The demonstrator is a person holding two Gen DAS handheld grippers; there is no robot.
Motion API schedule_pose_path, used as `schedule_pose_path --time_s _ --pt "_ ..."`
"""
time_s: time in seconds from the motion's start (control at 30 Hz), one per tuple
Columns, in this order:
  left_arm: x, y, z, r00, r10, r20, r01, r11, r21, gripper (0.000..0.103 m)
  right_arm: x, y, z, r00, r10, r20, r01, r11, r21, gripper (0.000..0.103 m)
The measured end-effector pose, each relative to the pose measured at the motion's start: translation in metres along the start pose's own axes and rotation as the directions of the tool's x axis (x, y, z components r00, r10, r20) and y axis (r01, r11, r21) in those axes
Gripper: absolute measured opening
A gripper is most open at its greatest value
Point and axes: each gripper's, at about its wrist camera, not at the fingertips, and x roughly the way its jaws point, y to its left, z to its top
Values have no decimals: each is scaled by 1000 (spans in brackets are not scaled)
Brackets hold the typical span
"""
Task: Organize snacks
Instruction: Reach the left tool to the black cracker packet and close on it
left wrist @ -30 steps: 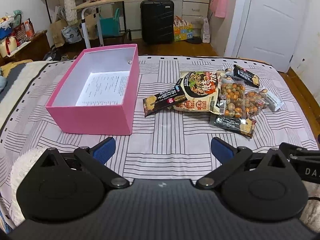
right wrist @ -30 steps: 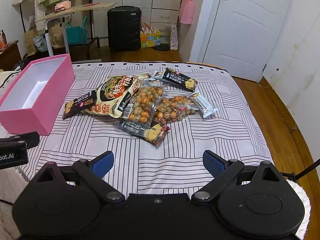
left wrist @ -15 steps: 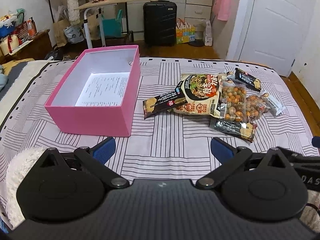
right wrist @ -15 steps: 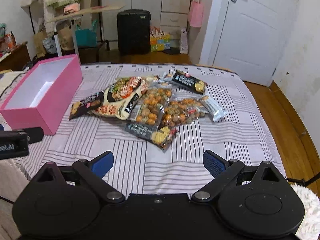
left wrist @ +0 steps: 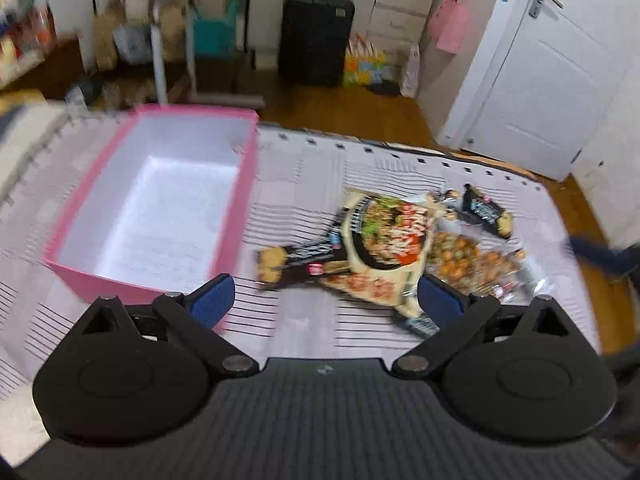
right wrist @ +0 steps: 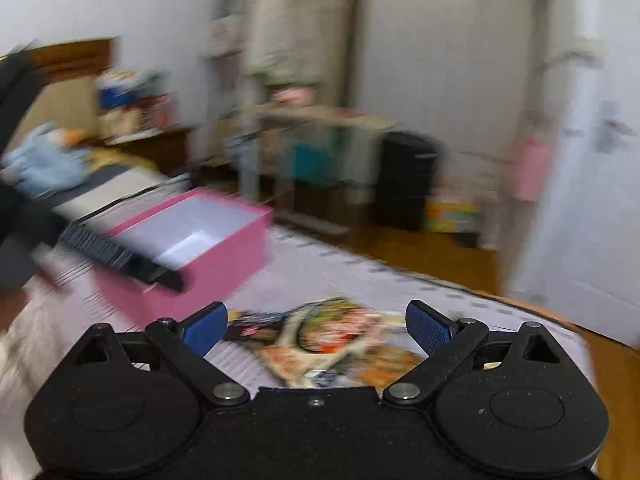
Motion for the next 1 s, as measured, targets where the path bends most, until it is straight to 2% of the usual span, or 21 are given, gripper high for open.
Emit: schedule_pose_path --time_s 0.03,0.17,0.27,0.4,0.5,0.6,0.67,0.8,0.9,1.0 --pt "10 2 6 1000 -18 -24 18 999 -31 98 14 0 0 999 26 -23 -27 999 -41 97" --pt "59 2 17 989 -51 -136 37 994 -102 75 56 9 -2 990 110 -86 -126 970 -210 95" --pt "87 5 10 983 -53 -175 26 988 -152 74 79 18 -3 981 156 -117 -185 937 -296 95" --pt "112 14 1 989 -32 -143 2 978 -207 74 119 18 2 961 211 -180 -261 907 -330 95" --pt "126 23 -4 991 -43 -127 9 965 -262 74 148 20 4 945 246 -215 -315 862 -397 95" --pt "136 23 -8 995 -21 -102 -8 962 -274 74 174 20 4 921 283 -268 -376 824 -424 94" --pt "142 25 -10 996 -10 -91 -17 957 -288 74 185 20 2 908 291 -302 -403 802 -440 94" --pt "147 38 -9 997 -13 -75 -14 936 -351 74 194 21 -8 893 324 -311 -440 771 -460 94" --pt "155 48 -10 996 -33 -80 -3 912 -411 74 204 24 -12 901 292 -321 -422 762 -492 94" --pt "163 53 -11 995 -47 -82 5 892 -452 74 212 20 -10 891 314 -328 -438 787 -436 94"
